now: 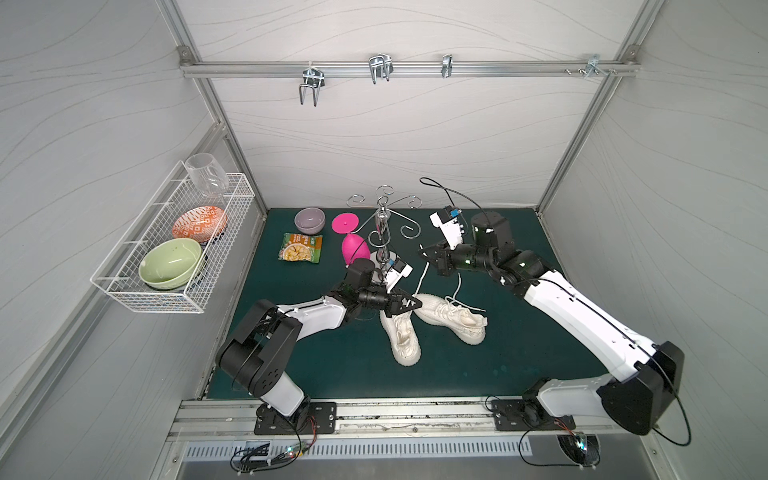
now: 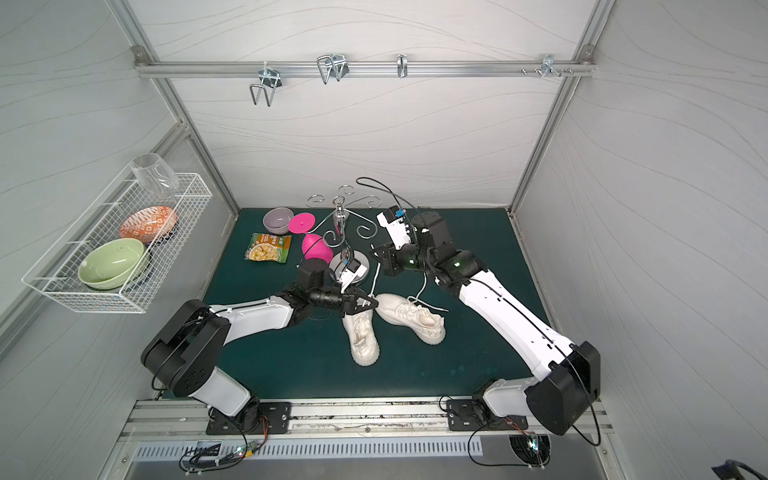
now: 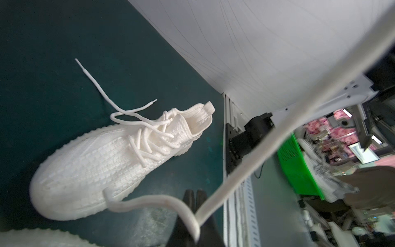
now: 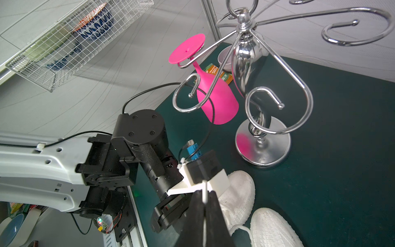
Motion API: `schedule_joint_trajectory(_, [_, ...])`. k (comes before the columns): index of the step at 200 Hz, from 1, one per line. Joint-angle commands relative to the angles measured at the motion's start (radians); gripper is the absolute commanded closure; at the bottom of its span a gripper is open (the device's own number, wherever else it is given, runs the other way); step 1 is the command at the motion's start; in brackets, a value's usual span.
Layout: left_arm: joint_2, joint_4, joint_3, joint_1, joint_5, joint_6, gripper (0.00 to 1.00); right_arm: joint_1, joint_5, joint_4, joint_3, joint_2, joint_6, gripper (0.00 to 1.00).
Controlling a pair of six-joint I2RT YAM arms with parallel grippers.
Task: Tie the shoes
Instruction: Cross the shoelace with the shoelace.
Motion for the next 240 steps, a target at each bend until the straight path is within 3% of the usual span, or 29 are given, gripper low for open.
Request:
schedule_joint_trajectory(1, [-0.064, 0.008, -0.015, -0.005, 0.004, 0.030, 1.00, 0.004, -0.023, 0.024, 0.000, 0.023, 0.007, 1.00])
schedule_joint_trajectory(37, [-0.120, 0.024, -0.083, -0.006, 0.009, 0.007, 1.00, 0.025, -0.101, 0.139, -0.077, 0.071, 0.045, 1.00])
schedule_joint_trajectory(147, [-0.220, 0.124, -0.235, -0.005, -0.028, -0.051, 1.00, 0.145, -0.083, 0.564, -0.273, 0.382, 0.293, 1.00])
schedule_joint_trajectory(179, [-0.230, 0.155, -0.261, -0.005, -0.045, -0.081, 1.00, 0.118, -0.068, 0.575, -0.309, 0.378, 0.313, 0.38])
schedule_joint_trajectory(204, [-0.235, 0.178, -0.281, -0.004, -0.057, -0.110, 1.00, 0.046, -0.059, 0.528, -0.326, 0.302, 0.301, 0.04])
schedule_joint_trajectory(240, [-0.232, 0.203, -0.297, -0.003, -0.068, -0.141, 1.00, -0.083, -0.062, 0.459, -0.406, 0.146, 0.271, 0.01])
